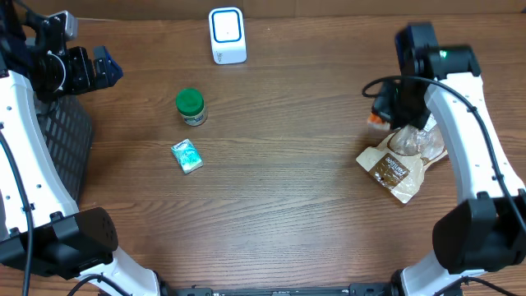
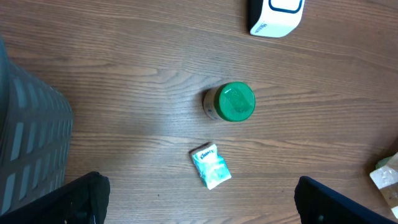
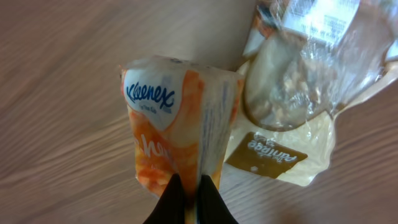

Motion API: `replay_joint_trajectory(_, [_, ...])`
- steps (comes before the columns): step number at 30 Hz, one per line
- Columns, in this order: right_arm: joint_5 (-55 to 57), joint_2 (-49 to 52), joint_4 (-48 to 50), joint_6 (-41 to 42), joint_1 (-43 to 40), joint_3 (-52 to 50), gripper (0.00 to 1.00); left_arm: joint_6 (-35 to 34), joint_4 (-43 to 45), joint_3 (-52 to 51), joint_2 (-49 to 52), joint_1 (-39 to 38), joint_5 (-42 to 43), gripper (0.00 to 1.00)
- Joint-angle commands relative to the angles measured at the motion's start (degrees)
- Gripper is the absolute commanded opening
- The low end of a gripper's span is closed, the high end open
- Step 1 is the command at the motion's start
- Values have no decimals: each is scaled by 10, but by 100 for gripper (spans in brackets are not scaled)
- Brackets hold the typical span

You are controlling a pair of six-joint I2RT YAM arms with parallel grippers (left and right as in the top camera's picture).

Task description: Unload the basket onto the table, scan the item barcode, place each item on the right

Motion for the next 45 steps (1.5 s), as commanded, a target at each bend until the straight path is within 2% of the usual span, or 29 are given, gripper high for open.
replay_joint_trajectory(1, [-26, -3, 45, 10, -32, -79, 4, 11, -1, 12, -12, 2, 1, 100])
replay_joint_trajectory(7, [-27, -3, 82, -19, -61, -145, 29, 11, -2, 12, -12, 2, 1, 99])
replay_joint_trajectory(8, [-37, -3, 81, -27, -63, -144, 35, 11, -2, 12, -12, 2, 1, 100])
replay_joint_trajectory(10, [-83, -4, 80, -56, -63, -140, 57, 11, -2, 12, -12, 2, 1, 100])
replay_joint_trajectory(11, [-116, -4, 79, -73, -64, -134, 64, 11, -2, 12, -12, 2, 1, 100])
replay_joint_trajectory(13, [-171, -5, 67, -104, -64, -114, 70, 11, -1, 12, -12, 2, 1, 100])
replay_joint_trajectory(19, [-289, -26, 3, -163, -64, -19, 72, 11, -2, 12, -12, 2, 1, 100])
replay_joint_trajectory(24, [-302, -66, -12, -173, -64, 43, 73, 11, -2, 12, -12, 2, 1, 99])
replay_joint_trajectory(25, [-302, -73, -12, -173, -64, 49, 75, 11, -2, 12, -12, 2, 1, 100])
replay_joint_trajectory(30, [-293, -93, -16, -175, -64, 54, 80, 11, -2, 12, -12, 2, 1, 99])
replay_joint_trajectory(45, [-290, -93, -38, -186, -58, 52, 80, 11, -2, 12, -12, 2, 1, 100])
